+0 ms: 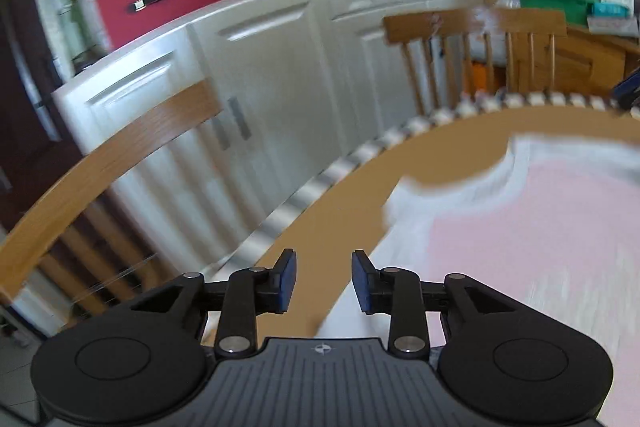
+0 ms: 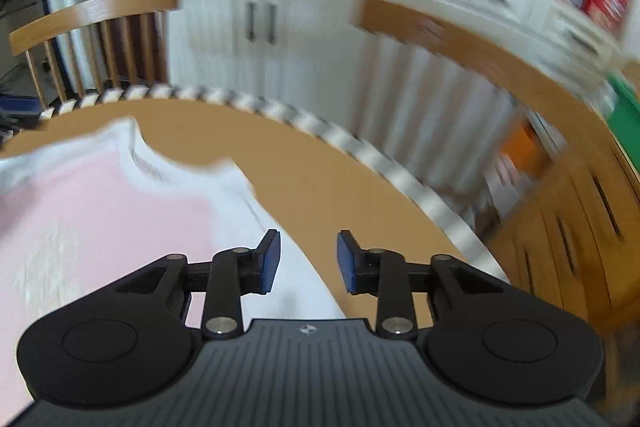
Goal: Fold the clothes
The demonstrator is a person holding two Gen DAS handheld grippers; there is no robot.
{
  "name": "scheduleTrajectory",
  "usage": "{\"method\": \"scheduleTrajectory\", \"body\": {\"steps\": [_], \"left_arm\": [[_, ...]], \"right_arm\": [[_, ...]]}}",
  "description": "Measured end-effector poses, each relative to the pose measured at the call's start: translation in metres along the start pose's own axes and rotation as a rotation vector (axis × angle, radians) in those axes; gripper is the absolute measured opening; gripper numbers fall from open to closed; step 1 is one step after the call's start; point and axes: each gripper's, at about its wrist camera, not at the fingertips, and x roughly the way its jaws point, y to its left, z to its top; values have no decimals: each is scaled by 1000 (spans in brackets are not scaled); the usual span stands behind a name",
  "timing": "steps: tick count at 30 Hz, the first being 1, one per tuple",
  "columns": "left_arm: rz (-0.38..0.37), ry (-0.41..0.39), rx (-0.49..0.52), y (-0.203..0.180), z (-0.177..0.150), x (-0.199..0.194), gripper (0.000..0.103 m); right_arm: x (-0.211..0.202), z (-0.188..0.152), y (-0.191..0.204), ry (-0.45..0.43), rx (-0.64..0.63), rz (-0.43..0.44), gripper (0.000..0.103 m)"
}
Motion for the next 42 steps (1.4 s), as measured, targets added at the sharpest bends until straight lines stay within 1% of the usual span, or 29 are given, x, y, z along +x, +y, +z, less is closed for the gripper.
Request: {"method": "scheduleTrajectory", "body": {"steps": [1,3,4,6,8,11,14,17,21,23,24,25,26,27,28,29,30,31,33,34,35,36,37,40,42], "left_arm": [[17,30,4,9,-15,-10,34],[58,91,-33,23,-42,-23,33],[69,117,-64,28,-52,-27,33],[87,158,-131,35,-71,-33,33],[76,168,-214,40,-82,-36,33],[57,164,-321,43,-87,-39,33],[44,162,-377,48,-92,-44,33],[13,155,-455,57,-90,-45,34],[-66,156,-599,71,-91,-38,42],[-110,171,-671,74,-91,-31,42],[-126,171,-695,75,-92,-27,42],[-129,157,-702,75,-91,-23,42],[-122,145,-697,73,-89,-20,41],[-112,135,-690,72,-87,-17,31],[-93,135,-684,70,-85,-14,20],[-72,135,-678,67,-83,-14,5],[-50,108,-667,64,-80,-17,4],[-20,64,-629,60,-75,-24,4],[46,-31,-525,49,-65,-41,4],[89,-77,-469,43,-60,-50,4],[143,-107,-423,39,-56,-56,4],[189,-110,-393,38,-53,-58,4],[237,-85,-364,37,-48,-56,4],[284,-16,-313,39,-51,-36,6],[313,-11,-287,39,-54,-27,6]], "right_arm": [[-9,-16,-12,19,3,-34,30],[-22,-47,-27,60,8,-81,31],[-28,-60,-33,73,28,-82,31],[-36,-78,-40,77,122,-66,31],[-42,-88,-45,53,243,-19,31],[-39,-98,-45,55,357,37,30],[-33,-102,-41,74,406,58,32],[-34,-104,-39,56,453,95,32],[-29,-100,-39,54,462,87,32],[-25,-98,-41,57,497,95,31],[-25,-98,-42,51,507,98,28],[-24,-97,-43,43,514,100,22],[-24,-97,-43,40,517,99,18],[-23,-97,-42,42,516,94,14],[-22,-97,-42,47,513,87,11],[-22,-96,-41,44,510,80,9],[-23,-96,-40,38,508,74,7],[-24,-95,-40,28,506,73,7],[-29,-93,-40,0,497,64,6],[-31,-92,-40,-12,493,58,6],[-33,-92,-42,-20,496,49,6],[-35,-92,-44,-27,500,39,6],[-35,-92,-47,-36,510,28,6],[-33,-94,-58,-48,558,-5,6],[-28,-95,-67,-56,600,-21,6]]}}
